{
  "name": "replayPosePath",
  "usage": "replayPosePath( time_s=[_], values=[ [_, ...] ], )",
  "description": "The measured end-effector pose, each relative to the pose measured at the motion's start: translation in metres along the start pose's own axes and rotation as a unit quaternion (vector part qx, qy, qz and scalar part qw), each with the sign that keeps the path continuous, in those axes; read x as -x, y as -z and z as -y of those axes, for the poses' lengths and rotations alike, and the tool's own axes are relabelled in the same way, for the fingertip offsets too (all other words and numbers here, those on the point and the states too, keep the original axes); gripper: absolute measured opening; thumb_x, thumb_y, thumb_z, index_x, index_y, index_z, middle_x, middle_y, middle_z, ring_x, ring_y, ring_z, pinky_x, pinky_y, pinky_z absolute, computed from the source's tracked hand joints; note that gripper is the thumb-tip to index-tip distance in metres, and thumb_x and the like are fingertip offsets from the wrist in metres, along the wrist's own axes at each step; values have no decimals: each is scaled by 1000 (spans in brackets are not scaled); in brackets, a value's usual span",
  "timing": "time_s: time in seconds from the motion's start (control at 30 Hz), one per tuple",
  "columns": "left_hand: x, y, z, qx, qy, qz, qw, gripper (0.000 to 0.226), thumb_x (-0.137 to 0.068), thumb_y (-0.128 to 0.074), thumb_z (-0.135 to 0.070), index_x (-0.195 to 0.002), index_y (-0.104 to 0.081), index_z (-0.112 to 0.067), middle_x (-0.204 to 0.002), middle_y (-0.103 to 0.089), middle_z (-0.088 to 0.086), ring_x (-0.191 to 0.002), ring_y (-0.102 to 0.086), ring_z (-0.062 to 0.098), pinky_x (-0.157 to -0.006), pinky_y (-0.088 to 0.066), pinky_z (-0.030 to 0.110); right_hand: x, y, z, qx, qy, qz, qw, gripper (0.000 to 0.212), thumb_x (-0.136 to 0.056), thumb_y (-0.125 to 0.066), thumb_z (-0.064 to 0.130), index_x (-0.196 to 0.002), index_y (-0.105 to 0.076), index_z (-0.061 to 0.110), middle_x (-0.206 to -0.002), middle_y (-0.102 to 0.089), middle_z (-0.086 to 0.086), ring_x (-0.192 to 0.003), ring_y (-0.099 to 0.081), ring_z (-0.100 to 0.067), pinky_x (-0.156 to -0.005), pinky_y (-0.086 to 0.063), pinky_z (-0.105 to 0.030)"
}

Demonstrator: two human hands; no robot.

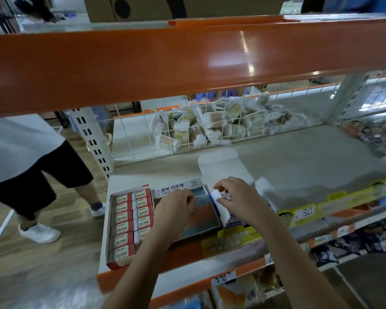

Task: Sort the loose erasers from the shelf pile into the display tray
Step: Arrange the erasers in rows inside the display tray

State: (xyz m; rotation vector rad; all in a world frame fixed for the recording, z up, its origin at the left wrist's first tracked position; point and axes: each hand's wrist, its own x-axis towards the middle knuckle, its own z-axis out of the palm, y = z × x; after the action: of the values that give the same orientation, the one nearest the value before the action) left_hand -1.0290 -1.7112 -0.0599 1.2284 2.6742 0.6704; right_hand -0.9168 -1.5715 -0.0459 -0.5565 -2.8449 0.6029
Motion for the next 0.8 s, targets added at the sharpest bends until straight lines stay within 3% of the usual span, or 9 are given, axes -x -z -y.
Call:
replayPosePath(
  time_s=[0.17,0.5,0.8],
  values=[
    [3,-5,-5,-23,-8,-30,999,22,-97,-43,-32,-115,-55,-25,-106,-63,-2,-93,-58,14,-77,-50,29,-1,-1,-3,-11,4,-5,1000,29,-92,-57,24,-120,-55,21,-117,-55,5,-109,-47,-9,-77,-30,-16],
    [0,-15,-4,-65,-21,-15,998,30,-96,-45,-28,-126,-49,-27,-129,-47,-5,-117,-43,13,-85,-47,26,-1,-2,-9,-36,6,3,999,30,-90,-59,22,-120,-56,18,-116,-57,2,-110,-49,-12,-89,-39,-23],
    [3,-15,-2,-76,-42,-1,996,36,-93,-50,-38,-127,-50,-27,-129,-45,-7,-117,-41,11,-86,-44,25,-2,-4,-8,-29,-3,2,1000,29,-90,-59,22,-119,-56,20,-114,-56,4,-106,-50,-9,-78,-34,-17]
  ],
)
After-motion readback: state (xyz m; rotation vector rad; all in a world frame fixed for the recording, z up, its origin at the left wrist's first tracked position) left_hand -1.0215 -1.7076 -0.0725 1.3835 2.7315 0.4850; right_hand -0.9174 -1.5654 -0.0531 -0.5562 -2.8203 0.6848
